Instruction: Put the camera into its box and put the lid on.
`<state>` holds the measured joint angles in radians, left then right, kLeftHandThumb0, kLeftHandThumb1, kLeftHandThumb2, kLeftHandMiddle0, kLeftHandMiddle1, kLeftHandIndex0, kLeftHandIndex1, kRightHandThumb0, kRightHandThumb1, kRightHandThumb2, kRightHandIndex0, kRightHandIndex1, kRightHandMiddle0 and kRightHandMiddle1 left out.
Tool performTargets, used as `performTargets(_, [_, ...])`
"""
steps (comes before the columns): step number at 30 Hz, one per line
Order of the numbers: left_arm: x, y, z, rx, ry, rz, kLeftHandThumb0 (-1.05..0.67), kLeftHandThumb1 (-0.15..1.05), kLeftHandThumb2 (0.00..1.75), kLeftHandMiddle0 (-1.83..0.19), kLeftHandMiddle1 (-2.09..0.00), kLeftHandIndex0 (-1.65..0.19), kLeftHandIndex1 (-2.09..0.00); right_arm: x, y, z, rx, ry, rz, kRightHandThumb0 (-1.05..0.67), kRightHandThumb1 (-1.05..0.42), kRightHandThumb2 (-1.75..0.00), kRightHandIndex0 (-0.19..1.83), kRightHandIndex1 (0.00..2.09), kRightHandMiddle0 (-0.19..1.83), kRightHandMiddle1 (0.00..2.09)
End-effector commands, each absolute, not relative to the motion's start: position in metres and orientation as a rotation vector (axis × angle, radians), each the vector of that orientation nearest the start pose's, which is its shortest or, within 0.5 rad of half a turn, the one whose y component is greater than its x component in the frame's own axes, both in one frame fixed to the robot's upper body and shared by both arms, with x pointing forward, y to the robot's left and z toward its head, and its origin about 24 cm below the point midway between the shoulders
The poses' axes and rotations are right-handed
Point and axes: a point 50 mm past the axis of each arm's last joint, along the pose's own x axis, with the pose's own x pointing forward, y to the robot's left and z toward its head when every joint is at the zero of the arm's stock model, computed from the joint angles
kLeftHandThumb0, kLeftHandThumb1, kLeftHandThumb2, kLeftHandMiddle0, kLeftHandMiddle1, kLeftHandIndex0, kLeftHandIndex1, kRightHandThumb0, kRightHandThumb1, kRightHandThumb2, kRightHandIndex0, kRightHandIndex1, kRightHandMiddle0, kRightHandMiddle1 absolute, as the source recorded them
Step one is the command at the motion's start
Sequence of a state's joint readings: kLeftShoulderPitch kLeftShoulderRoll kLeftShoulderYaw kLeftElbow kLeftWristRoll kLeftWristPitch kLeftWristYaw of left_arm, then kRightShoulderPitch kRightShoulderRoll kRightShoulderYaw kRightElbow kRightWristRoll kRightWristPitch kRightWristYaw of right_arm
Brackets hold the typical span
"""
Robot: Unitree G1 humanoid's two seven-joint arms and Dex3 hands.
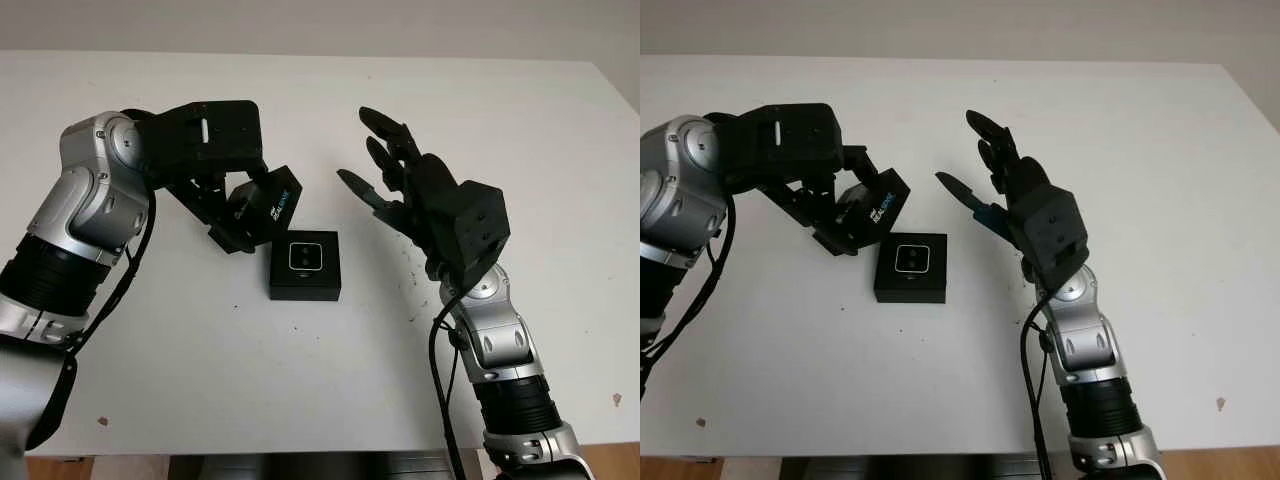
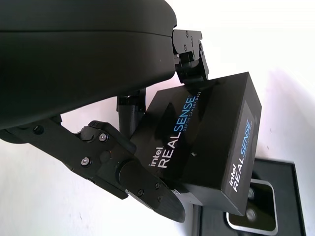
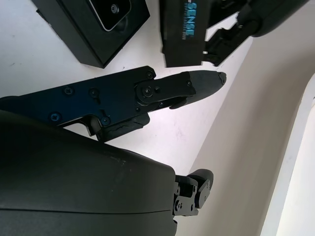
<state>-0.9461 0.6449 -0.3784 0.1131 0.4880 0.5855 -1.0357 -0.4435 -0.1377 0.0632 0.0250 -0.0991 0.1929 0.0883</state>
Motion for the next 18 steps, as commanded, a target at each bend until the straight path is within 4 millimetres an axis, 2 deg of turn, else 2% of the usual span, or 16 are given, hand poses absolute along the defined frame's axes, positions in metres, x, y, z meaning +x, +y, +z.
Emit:
performTargets(1, [0.349, 0.151, 0.230, 1.163, 0.329, -0.667, -0.34, 1.05, 0.07, -0.38, -1.73, -0.37, -1.71, 0.325, -0.122, 0.146, -0.258, -0.231, 0.190, -0.65, -1.05, -0.16, 0.12, 0.06, -0.06, 0.54])
performTargets(12, [0.340, 0.142, 0.221, 1.180, 0.382, -0.674, -0.33, 1.05, 0.07, -0.26, -1.65, -0.21, -1.63, 0.325, -0.120, 0.146, -0.228, -0.237, 0.180, -0.64, -1.05, -0.15, 0.12, 0.06, -0.07, 0.54])
performTargets(18, [0.335, 0.139, 0.219, 1.151, 0.389, -0.700, -0.35, 1.05, 0.07, -0.28, -1.76, -0.22, -1.76, 0.324, -0.119, 0.145, -0.226, -0.236, 0.175, -0.66, -1.05, -0.14, 0.12, 0.06, -0.07, 0.56])
